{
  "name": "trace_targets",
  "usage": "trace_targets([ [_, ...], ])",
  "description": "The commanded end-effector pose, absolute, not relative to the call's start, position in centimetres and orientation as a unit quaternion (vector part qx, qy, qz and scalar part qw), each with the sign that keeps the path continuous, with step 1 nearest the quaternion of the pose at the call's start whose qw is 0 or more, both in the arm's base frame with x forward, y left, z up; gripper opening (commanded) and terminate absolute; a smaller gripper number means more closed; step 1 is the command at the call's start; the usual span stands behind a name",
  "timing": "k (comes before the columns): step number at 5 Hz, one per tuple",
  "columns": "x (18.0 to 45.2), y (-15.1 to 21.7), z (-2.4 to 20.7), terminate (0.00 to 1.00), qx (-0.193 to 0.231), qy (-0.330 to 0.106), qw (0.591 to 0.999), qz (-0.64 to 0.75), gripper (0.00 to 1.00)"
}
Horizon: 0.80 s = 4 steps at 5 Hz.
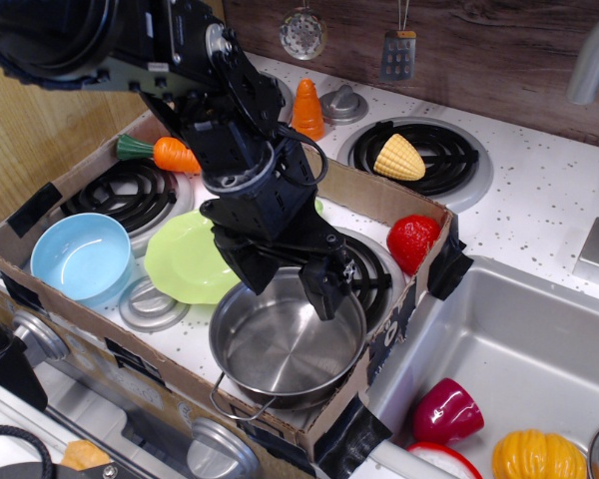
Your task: Put carrot on plate
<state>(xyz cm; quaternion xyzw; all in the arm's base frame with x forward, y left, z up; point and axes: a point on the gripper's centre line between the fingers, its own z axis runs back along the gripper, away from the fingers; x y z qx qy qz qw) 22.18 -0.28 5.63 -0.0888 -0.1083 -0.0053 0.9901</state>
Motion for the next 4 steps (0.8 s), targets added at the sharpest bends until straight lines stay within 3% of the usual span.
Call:
trace_targets([
  [1,22.2,-0.3,5.6,0.00,-0.089,-0.108,0.990,-0.005,1.00],
  [3,23.1,4.4,9.5,0.00,0.007,-0.098,0.983,-0.156,1.00],
  [4,24.6,7.1,10.6,0.00,0.023,-0.081,0.969,-0.231,1.00],
])
